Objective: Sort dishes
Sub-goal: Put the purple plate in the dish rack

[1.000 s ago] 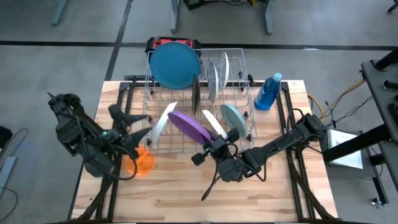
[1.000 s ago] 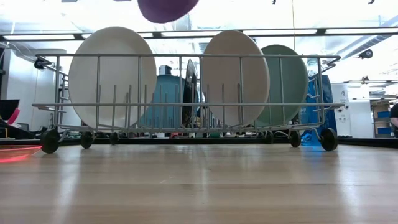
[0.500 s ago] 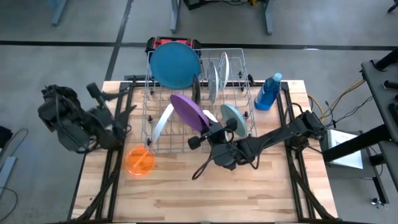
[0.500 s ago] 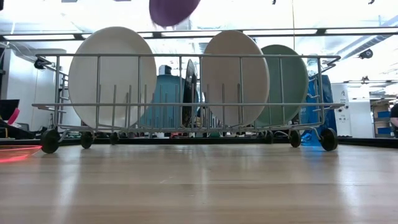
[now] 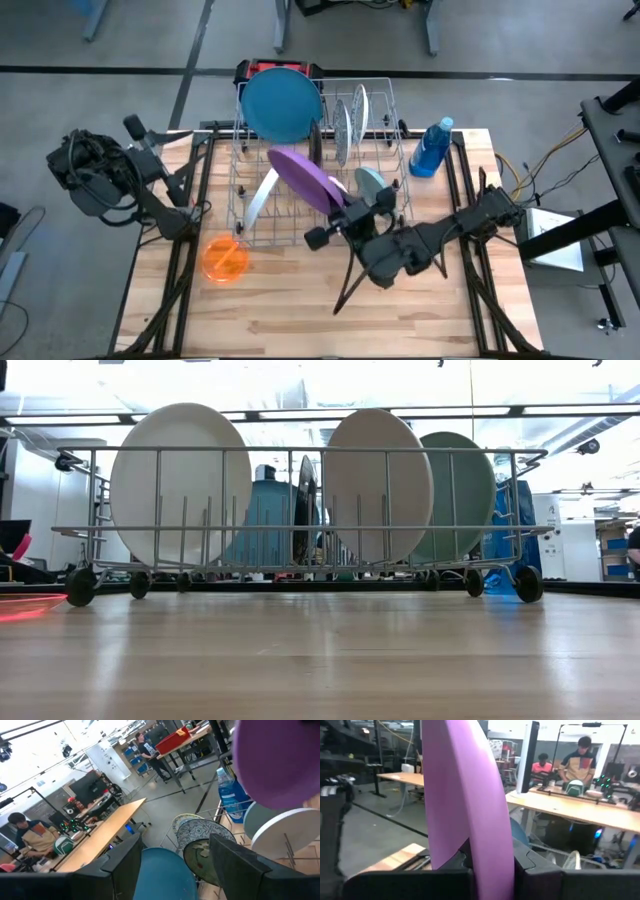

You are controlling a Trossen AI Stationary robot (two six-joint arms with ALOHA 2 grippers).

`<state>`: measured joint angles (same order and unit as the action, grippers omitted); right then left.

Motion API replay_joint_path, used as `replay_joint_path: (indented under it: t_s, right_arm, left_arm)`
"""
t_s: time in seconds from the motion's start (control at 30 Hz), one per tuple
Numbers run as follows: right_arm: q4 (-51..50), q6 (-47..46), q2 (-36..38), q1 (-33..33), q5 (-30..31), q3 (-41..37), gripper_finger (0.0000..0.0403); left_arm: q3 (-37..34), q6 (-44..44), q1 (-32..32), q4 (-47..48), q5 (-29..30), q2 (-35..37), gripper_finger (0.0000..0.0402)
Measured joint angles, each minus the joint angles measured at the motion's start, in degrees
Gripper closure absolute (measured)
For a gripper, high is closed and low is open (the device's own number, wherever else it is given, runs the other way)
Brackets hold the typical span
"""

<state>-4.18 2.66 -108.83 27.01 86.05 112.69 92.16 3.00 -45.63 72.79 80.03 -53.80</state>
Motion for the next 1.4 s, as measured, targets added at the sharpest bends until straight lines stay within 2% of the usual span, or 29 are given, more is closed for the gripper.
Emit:
replay_joint_path:
  t_s: [0.27, 0.5, 0.6, 0.7, 0.8, 0.87, 0.93, 1.07, 1.4]
  right_arm:
    - [-7.97, -13.91, -4.10, 1.13, 0.87, -3.74, 0.0373]
    - [-9.19, -12.81, -4.04, 0.46, 0.25, -7.28, 0.0373]
    - [-12.44, -13.72, -2.89, -0.34, -3.80, -7.33, 0.0373]
    - [-21.89, -21.94, -0.21, -2.56, -11.17, -7.33, 0.0373]
    - [-40.36, -36.55, 3.16, -5.96, -20.31, -5.94, 0.0373]
    - [-51.90, -45.55, 5.11, -8.39, -23.96, -4.82, 0.0373]
    - [-58.04, -50.45, 6.67, -10.27, -26.54, -3.95, 0.0373]
    - [-57.20, -51.00, 8.46, -10.97, -30.53, -2.59, 0.0373]
    - [-58.63, -51.07, 5.83, -9.26, -30.65, -1.43, 0.0373]
  left_arm:
    - [-0.04, 0.11, 0.00, -1.71, 1.90, -0.12, 0.0182]
    - [-0.04, 0.14, -0.01, -1.76, 1.95, 1.25, 0.0182]
    - [-0.04, 0.53, -0.02, -1.84, 1.94, 2.08, 0.0182]
    - [-0.04, 0.59, -0.02, -1.95, 1.22, 2.73, 0.0182]
    - [-0.04, 1.29, -0.02, -3.29, -1.70, 3.00, 0.0182]
    - [-0.04, 2.54, -0.02, -4.14, -4.17, 2.94, 0.0182]
    - [-0.04, 2.53, -0.02, -4.38, -4.93, 2.61, 0.0182]
    - [-0.04, -2.71, -0.01, -4.93, -2.87, 2.02, 0.0182]
    - [0.04, -3.54, -0.02, -6.86, -2.67, 2.82, 0.0182]
